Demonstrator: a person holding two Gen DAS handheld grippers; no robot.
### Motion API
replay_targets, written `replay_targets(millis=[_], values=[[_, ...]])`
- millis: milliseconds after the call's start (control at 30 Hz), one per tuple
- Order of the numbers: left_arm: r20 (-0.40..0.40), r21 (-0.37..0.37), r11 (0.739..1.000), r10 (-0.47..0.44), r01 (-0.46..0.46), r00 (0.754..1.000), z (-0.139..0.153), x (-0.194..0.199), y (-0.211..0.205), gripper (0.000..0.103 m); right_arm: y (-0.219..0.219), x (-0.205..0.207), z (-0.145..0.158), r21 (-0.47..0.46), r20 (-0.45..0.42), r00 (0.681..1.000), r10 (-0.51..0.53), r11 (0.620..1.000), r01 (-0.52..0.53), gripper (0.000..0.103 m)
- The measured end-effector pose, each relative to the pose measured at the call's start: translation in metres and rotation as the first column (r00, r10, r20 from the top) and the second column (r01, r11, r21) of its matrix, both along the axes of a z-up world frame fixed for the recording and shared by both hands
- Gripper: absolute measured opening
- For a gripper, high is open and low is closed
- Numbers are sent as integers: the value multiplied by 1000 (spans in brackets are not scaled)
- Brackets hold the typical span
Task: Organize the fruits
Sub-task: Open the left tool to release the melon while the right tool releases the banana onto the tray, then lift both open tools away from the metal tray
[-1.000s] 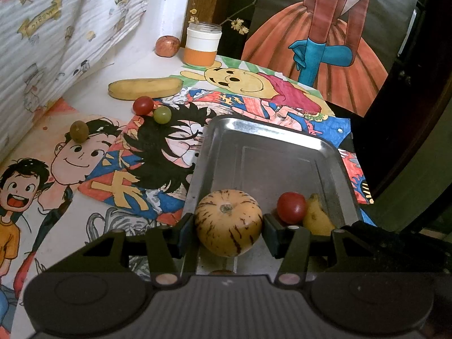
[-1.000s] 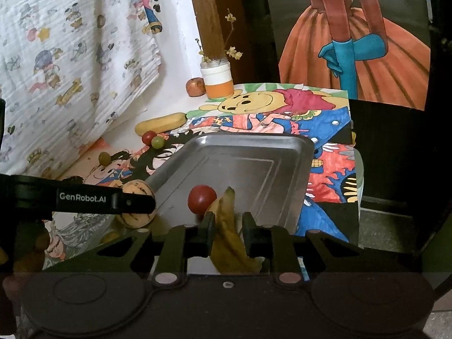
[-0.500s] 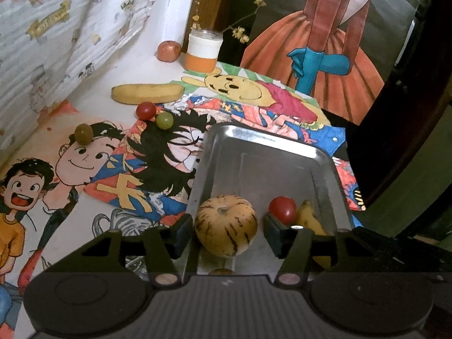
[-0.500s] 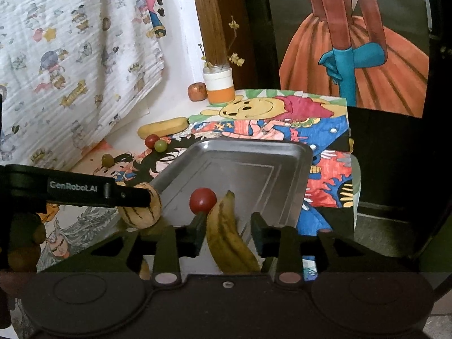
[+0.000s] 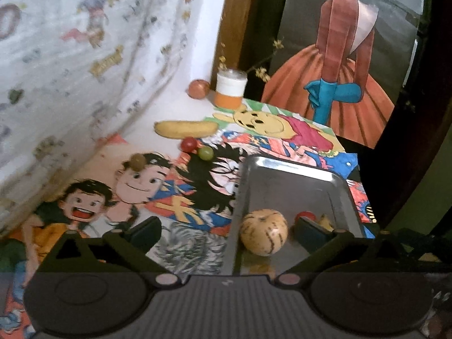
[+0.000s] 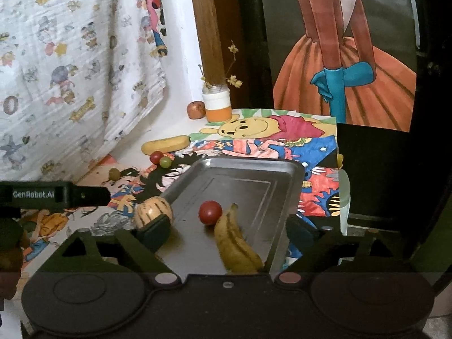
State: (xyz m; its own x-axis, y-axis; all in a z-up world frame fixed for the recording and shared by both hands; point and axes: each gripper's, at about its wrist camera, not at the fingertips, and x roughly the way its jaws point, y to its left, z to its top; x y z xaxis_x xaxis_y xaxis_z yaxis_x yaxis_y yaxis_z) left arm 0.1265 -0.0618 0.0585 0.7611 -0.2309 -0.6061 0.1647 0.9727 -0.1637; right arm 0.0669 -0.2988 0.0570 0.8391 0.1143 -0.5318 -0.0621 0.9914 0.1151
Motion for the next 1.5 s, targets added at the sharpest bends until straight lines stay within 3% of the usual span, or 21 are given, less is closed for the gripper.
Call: replay_targets(millis=[167,467,833,1133,1333,1500], values=[[14,43,999,10,-10,1000,2,-20,17,103,8,-18,10,21,4,999,43,999,-43,102],[-12,106,994,16,-15,1000,-10,-57,52,103,40,-49,11,-74,-53,987,151,985,-155,102],[-62,158,986,67,-56,996,-22,-73,80,103,62,-57,-16,-137,-186,958,218,960,-245,102],[-49,174,980,112,-101,993,-14,-69,94,103,60,-52,-8,-129,-158,958,239,957,-260,102],[-14,184,974,138,-133,990,-2,-63,102,103,47,-49,13,-85,-46,978,204,975,-207,102],[33,167,973,153,-156,988,14,-55,107,103,39,-40,47,-80,62,980,191,979,-186,102]])
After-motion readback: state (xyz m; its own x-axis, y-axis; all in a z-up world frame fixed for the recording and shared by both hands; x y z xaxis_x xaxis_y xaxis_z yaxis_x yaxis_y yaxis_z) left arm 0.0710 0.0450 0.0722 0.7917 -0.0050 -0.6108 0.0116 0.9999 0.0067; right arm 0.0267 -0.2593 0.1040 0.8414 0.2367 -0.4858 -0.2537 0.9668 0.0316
